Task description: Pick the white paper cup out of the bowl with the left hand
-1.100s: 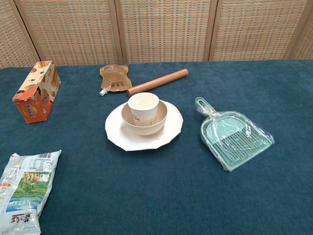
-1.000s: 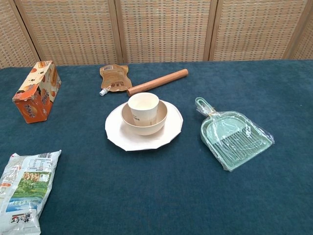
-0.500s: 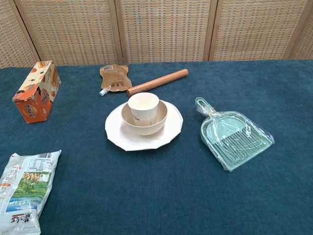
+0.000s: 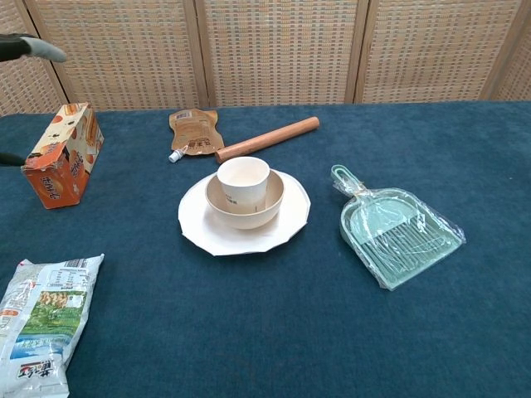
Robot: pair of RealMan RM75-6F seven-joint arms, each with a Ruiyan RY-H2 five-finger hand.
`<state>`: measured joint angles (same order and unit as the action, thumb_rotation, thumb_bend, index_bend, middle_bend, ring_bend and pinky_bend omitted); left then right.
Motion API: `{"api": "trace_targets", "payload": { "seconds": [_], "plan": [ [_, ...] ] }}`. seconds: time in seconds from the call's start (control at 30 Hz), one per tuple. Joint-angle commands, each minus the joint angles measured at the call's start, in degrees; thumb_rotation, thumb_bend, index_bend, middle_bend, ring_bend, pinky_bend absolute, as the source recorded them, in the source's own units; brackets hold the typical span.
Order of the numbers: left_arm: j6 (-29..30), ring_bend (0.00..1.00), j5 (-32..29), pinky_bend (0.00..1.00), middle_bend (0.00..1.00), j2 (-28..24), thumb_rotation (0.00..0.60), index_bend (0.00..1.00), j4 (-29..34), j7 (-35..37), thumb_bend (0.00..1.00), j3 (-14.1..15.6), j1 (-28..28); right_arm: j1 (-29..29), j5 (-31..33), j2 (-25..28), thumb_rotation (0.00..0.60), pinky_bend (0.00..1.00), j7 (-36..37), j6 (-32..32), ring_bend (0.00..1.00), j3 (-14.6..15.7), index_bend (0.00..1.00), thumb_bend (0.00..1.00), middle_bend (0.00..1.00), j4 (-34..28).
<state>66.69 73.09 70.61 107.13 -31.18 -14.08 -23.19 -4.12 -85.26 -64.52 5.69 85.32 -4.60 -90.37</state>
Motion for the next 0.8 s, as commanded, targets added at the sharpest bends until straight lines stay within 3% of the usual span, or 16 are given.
{"api": "trace_targets", "payload": {
  "seconds": [0.03,0.17,0.43,0.8],
  "plan": [
    [-5.8,0.0,-5.3,0.0,0.0,2.4,0.6,0.11,-0.9,-3.1,0.04,-3.1,-6.0,-0.2,1.1,0.2,0.6,0.0,1.4,-0.6,0.0,-0.6,0.0,0.13,0.0,0.9],
    [-11.6,0.0,-11.0,0.0,0.0,5.3,0.6,0.2,-3.4,-5.4,0.05,-4.9,-12.4,-0.3,2.8,0.1,0.6,0.0,3.9,-1.1,0.0,-1.6,0.0,0.13,0.0,2.7],
    [-18.2,0.0,-25.3,0.0,0.0,15.5,0.6,0.21,-14.4,-13.9,0.05,-6.2,-27.4,-1.0,6.7,0.0,0.6,0.0,8.6,-4.0,0.0,-3.4,0.0,0.13,0.0,6.4],
    [-20.6,0.0,-38.4,0.0,0.0,21.7,0.6,0.23,-23.2,-18.2,0.06,-3.1,-38.5,-1.1,8.4,-0.4,0.6,0.0,10.2,-5.1,0.0,-4.3,0.0,0.13,0.0,8.5]
  ]
}}
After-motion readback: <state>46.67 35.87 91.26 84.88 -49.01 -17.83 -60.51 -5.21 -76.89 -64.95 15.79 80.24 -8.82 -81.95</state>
